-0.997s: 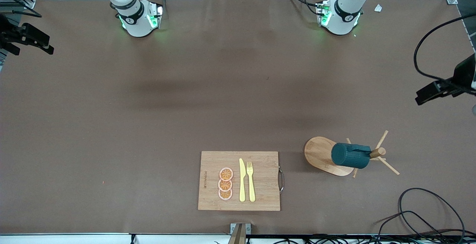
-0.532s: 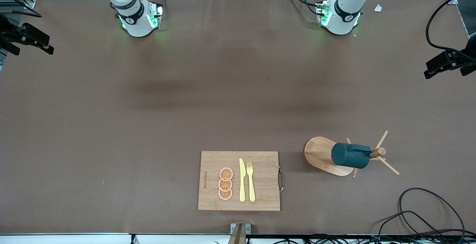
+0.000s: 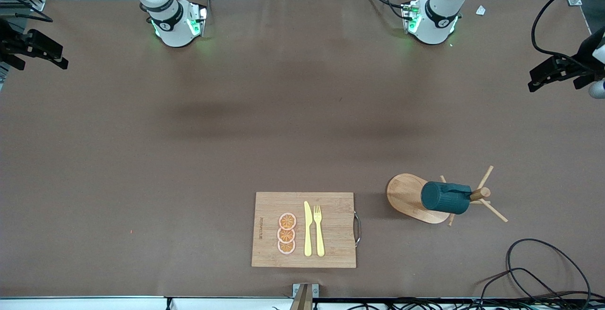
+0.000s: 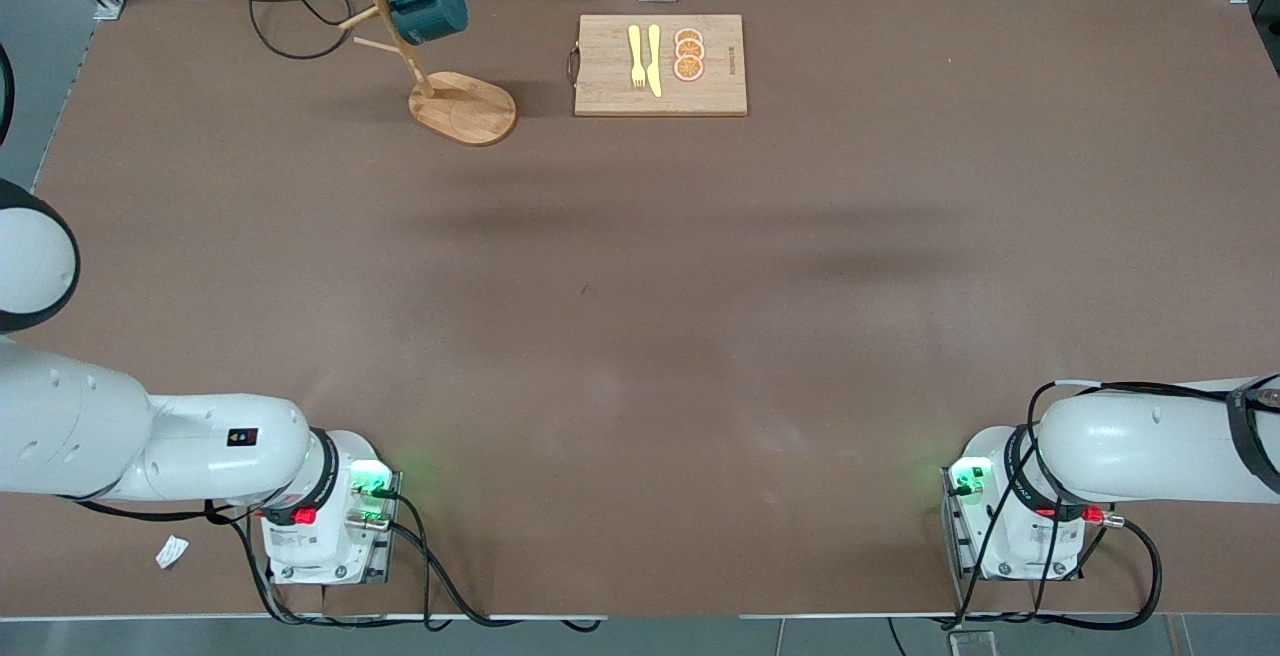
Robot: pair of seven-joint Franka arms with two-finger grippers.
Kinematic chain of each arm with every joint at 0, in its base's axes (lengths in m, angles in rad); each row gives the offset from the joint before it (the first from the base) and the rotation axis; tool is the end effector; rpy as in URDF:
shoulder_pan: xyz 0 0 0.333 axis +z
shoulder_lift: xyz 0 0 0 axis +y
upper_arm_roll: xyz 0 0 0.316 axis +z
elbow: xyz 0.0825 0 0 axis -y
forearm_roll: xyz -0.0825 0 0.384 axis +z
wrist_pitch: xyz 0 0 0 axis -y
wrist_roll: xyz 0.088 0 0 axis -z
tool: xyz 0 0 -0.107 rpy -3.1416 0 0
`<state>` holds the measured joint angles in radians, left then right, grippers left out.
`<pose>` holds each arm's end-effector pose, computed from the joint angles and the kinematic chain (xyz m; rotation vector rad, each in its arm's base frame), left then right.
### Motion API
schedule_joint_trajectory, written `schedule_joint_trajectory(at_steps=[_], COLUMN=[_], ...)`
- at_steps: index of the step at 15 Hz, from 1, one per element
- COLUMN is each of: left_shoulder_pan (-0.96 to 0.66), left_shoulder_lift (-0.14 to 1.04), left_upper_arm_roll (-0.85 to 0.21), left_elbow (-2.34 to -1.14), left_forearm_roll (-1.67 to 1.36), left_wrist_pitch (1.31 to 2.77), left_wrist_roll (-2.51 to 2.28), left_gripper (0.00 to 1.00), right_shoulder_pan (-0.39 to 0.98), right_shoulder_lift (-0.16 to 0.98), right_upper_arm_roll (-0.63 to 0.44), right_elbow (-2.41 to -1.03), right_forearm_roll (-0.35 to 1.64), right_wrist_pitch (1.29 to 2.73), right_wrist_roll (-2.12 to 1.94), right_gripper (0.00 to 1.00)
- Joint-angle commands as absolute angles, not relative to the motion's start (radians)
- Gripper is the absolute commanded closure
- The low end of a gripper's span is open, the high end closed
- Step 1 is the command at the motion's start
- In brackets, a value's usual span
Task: Pass cup and hang on rack
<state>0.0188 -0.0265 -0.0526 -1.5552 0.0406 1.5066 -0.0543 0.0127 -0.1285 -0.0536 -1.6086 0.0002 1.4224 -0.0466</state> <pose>0.5397 -0.0141 0.6408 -3.0984 -0.0352 0.0314 0.4975 -0.0224 0.6619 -3.1307 -0.0100 0.0901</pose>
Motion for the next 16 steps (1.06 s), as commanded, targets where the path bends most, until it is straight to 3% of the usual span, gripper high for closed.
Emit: schedule_joint_trajectory(at_steps=[1, 16], left_shoulder_pan=[0.025, 0.02], left_shoulder_lift=[-0.061, -0.087], left_upper_arm_roll=[-0.063, -0.115], left_elbow=[-1.597, -1.629], left_forearm_roll=[0.052, 0.009], left_wrist_pitch=[1.516, 1.525], left_wrist_roll=[-0.049, -0.127], left_gripper=[0.0, 0.0], right_shoulder_pan=[-0.002, -0.005], right_shoulder_lift=[-0.144, -0.146], right_upper_arm_roll=[-0.044, -0.043], right_elbow=[-1.623, -1.632], right_forearm_roll=[0.005, 0.005], right_wrist_pitch=[1.425, 1.428], right_wrist_roll=[-0.057, -0.057], right_gripper=[0.0, 0.0])
